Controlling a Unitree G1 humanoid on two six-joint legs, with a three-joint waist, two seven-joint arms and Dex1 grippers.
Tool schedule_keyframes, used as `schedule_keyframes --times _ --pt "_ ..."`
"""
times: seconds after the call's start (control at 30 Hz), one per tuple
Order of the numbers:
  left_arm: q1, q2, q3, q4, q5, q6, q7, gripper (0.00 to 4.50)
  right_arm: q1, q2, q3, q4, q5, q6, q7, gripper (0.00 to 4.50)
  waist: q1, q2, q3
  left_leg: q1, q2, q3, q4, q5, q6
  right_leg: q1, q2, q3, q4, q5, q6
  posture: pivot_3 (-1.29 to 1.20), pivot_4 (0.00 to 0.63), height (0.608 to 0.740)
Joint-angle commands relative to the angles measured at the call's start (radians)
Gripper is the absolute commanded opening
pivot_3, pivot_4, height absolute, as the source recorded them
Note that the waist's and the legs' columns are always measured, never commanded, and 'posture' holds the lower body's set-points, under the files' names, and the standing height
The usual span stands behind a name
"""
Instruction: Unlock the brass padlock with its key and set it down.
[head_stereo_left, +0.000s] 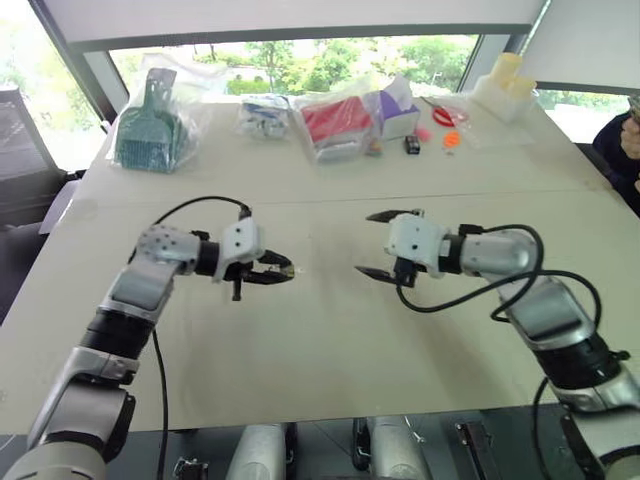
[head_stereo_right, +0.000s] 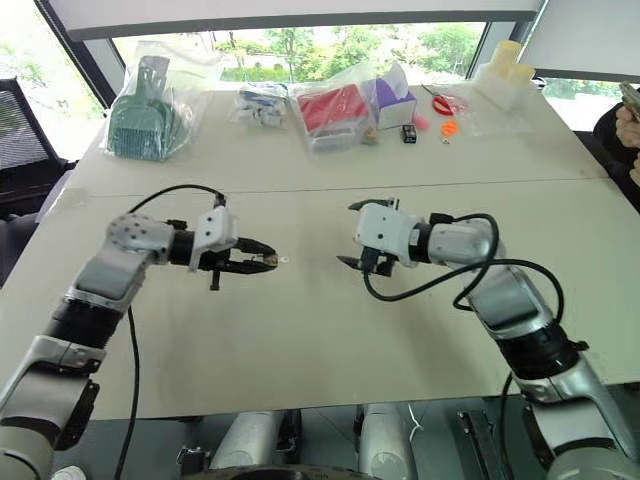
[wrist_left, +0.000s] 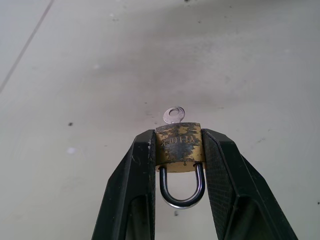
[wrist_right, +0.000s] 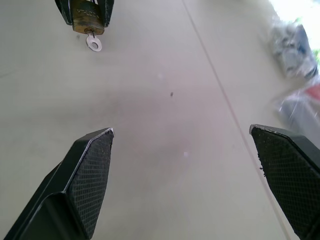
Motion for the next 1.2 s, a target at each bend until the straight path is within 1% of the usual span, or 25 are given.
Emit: schedule_keyframes --times 0.03,0.13,0.23,0.4,0.67,0.77,0.83,0.9,1.0,1.2 --pt "-0.047 -0.001 0.035 -0.039 -0.034 0.021 -0.005 0.76 -0.033 0.017 0.0 0.025 -0.042 -0.076 -0.021 4.5 -0.001 0.0 0.0 0.0 0.0 0.0 0.0 0.0 0.0 0.0 0.0 0.0 0.0 0.0 0.0 0.0 0.15 0.74" --pt "-0.093 -0.019 0.033 -0.019 -0.035 0.026 -0.003 0.76 -0.065 0.045 0.035 0.05 -0.096 -0.141 -0.03 4.5 -0.004 0.0 0.0 0.0 -0.001 0.0 0.0 0.0 0.0 0.0 0.0 0.0 0.0 0.0 0.001 0.0 0.15 0.74" --pt "-0.117 -0.037 0.03 -0.002 -0.031 0.022 0.0 0.76 -0.077 0.063 0.043 0.076 -0.133 -0.178 -0.043 4.5 -0.006 0.0 0.0 0.0 0.0 0.0 0.0 0.0 0.0 0.0 0.001 0.0 0.001 0.0 0.001 0.0 0.15 0.74" --pt "-0.149 -0.072 0.036 0.021 -0.039 0.027 0.009 0.76 -0.089 0.099 0.045 0.085 -0.155 -0.191 -0.057 4.5 -0.006 0.0 0.0 0.0 0.0 0.0 0.0 0.0 0.0 0.0 0.001 0.0 0.002 0.0 0.001 0.0 0.15 0.74" --pt "-0.167 -0.096 0.029 0.06 -0.02 -0.007 0.017 0.76 -0.096 0.131 0.038 0.075 -0.157 -0.179 -0.054 4.5 -0.005 0.0 0.0 0.0 0.0 0.0 0.0 0.0 0.0 0.0 0.001 0.0 0.002 0.0 0.001 0.0 0.15 0.74" --pt "-0.171 -0.099 0.026 0.075 -0.012 -0.021 0.018 0.76 -0.096 0.143 0.041 0.069 -0.157 -0.174 -0.052 3.66 -0.006 0.0 0.0 0.0 0.0 0.0 0.0 0.0 0.0 0.0 0.001 0.0 0.002 0.0 0.001 0.0 0.15 0.74" --pt "-0.173 -0.101 0.027 0.081 -0.012 -0.026 0.018 0.76 -0.099 0.152 0.041 0.069 -0.159 -0.171 -0.052 2.69 -0.006 0.0 0.0 0.0 0.0 0.0 0.0 0.0 0.0 0.0 0.001 0.0 0.002 0.0 0.001 0.0 0.15 0.74" --pt "-0.174 -0.103 0.027 0.086 -0.011 -0.03 0.019 0.76 -0.102 0.159 0.043 0.07 -0.159 -0.167 -0.053 1.59 -0.006 0.0 0.0 0.0 0.0 0.0 0.0 0.0 0.0 0.0 0.001 0.0 0.002 0.0 0.001 0.0 0.15 0.74" --pt "-0.172 -0.106 0.026 0.091 -0.008 -0.037 0.022 0.76 -0.108 0.165 0.048 0.075 -0.167 -0.174 -0.055 0.06 -0.005 0.0 0.0 0.0 0.0 0.0 0.0 0.0 0.0 0.0 0.001 0.0 0.002 0.0 0.001 0.0 0.15 0.74" --pt "-0.168 -0.106 0.024 0.093 0.008 -0.063 0.031 0.76 -0.116 0.175 0.053 0.079 -0.167 -0.174 -0.041 0.02 -0.006 0.0 0.0 0.001 0.0 0.0 0.0 0.0 0.0 0.0 0.001 0.0 0.002 0.0 0.001 0.0 0.15 0.74"
